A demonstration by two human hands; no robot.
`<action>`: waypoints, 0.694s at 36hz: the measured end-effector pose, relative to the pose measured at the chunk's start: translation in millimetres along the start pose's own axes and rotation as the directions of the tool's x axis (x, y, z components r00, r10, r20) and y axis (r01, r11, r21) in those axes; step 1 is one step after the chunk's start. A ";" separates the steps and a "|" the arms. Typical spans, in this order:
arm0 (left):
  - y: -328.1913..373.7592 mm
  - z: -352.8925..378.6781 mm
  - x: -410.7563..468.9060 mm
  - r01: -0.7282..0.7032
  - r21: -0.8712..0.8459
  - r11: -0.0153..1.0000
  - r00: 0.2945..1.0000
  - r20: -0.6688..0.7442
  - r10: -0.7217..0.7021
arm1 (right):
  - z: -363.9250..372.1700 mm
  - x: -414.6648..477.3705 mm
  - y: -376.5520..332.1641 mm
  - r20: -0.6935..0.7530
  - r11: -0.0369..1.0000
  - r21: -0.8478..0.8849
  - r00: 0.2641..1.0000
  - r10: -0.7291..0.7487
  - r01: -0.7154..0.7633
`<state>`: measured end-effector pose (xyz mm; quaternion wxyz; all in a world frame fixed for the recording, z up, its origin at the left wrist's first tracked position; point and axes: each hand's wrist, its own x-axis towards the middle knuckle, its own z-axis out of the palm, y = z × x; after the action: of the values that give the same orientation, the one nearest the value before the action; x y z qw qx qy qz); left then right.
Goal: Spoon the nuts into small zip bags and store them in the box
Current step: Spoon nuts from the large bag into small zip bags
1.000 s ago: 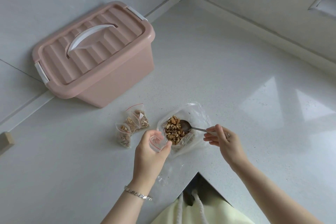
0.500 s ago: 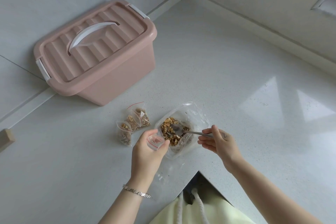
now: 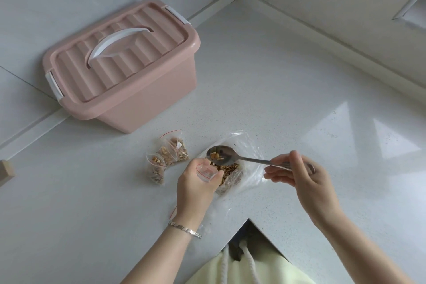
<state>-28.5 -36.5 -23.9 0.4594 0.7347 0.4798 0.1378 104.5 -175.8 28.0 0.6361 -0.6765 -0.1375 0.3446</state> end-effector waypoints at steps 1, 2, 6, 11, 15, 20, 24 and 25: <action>2.3 1.1 0.5 -0.007 0.001 1.000 1.000 -0.001 0.007 | 1.0 -2.9 -1.3 0.015 0.998 -0.052 0.999 -0.046 0.047; 4.3 2.2 1.2 -0.018 0.005 1.000 1.000 -0.003 0.018 | 1.7 -5.7 -1.4 0.036 0.989 -0.112 0.995 -0.096 0.100; 11.3 4.9 2.4 -0.066 -0.031 0.997 0.998 0.010 0.066 | 1.6 -14.5 0.8 0.140 0.871 -0.368 0.945 -0.295 0.326; 5.8 3.4 3.2 -0.056 -0.074 0.996 0.998 0.013 0.058 | -2.0 -12.9 7.6 0.092 0.818 -0.381 0.898 -0.431 0.431; -1.4 -3.3 -1.1 -0.022 -0.138 0.990 0.999 0.024 0.025 | -4.8 -5.0 19.1 -0.013 0.883 -0.371 0.948 -0.317 0.289; -9.1 -13.4 -7.9 -0.012 -0.167 0.986 1.000 -0.011 0.010 | -4.4 4.1 48.2 0.006 0.854 -0.497 0.985 -0.175 0.155; -15.9 -19.1 -10.3 -0.007 -0.173 0.985 1.000 -0.015 0.005 | 3.4 8.4 60.4 0.054 0.822 -0.552 0.990 -0.129 0.137; -17.1 -20.0 -10.8 -0.011 -0.174 0.985 1.000 -0.019 0.008 | 5.3 9.0 63.1 0.056 0.817 -0.561 0.991 -0.123 0.133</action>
<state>-56.7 -32.6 -24.4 0.5167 0.6928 0.4666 0.1878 91.8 -175.8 -34.7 0.4290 -0.8201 -0.2836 0.2509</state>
